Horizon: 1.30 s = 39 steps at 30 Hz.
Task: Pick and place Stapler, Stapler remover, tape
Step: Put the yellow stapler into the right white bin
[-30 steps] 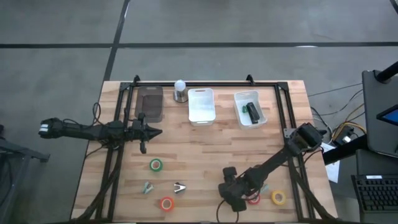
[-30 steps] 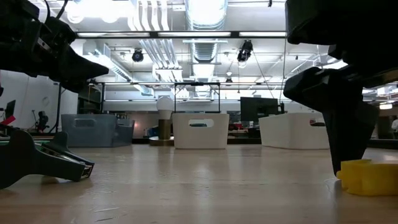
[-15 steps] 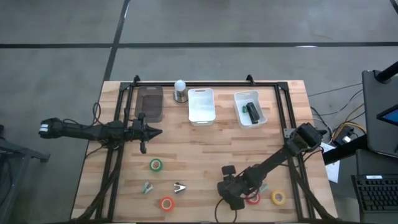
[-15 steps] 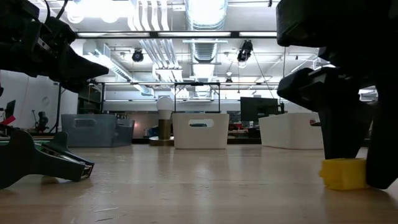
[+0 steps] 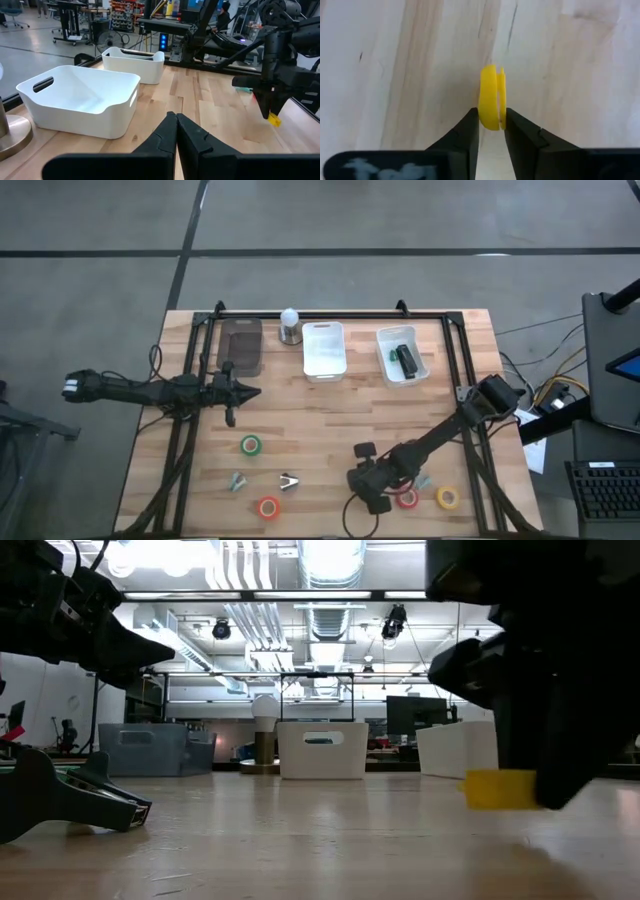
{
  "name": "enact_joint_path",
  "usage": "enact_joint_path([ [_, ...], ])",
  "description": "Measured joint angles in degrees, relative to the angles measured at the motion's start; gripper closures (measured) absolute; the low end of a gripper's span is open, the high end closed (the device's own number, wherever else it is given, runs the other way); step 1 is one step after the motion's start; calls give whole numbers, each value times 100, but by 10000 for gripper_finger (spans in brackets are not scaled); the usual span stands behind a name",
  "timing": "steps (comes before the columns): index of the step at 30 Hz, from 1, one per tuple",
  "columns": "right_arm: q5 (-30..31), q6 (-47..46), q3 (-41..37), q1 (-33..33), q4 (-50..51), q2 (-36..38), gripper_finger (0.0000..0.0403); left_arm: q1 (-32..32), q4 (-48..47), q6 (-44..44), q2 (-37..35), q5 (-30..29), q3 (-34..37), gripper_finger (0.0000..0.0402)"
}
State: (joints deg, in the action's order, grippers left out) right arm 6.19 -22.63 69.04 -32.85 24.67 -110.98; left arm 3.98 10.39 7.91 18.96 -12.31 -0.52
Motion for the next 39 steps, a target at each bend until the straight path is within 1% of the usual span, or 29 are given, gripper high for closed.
enact_joint_path([
  [5,-9,71,0,130,90,202,332,1,-20,0,0,1,-1,390],
  [10,16,138,-5,266,320,388,328,-1,-33,1,0,-1,1,390],
  [15,482,239,-5,422,622,558,322,0,-31,-1,0,1,-1,390],
  [24,1003,48,-8,906,1541,1122,335,1,-24,0,0,-1,-1,390],
  [27,1440,11,-17,1022,1798,1402,332,0,-11,0,0,0,0,390],
  [31,2336,-138,-27,1164,2106,1839,324,0,-12,0,0,-1,0,390],
  [34,3043,-536,-50,1328,2453,2206,323,1,-13,-1,0,1,1,390],
  [37,3741,-1185,-149,1512,2774,2566,330,0,-14,1,1,0,-1,390],
  [39,4049,-1474,-272,1655,2776,2832,333,0,-23,0,2,0,0,390],
])
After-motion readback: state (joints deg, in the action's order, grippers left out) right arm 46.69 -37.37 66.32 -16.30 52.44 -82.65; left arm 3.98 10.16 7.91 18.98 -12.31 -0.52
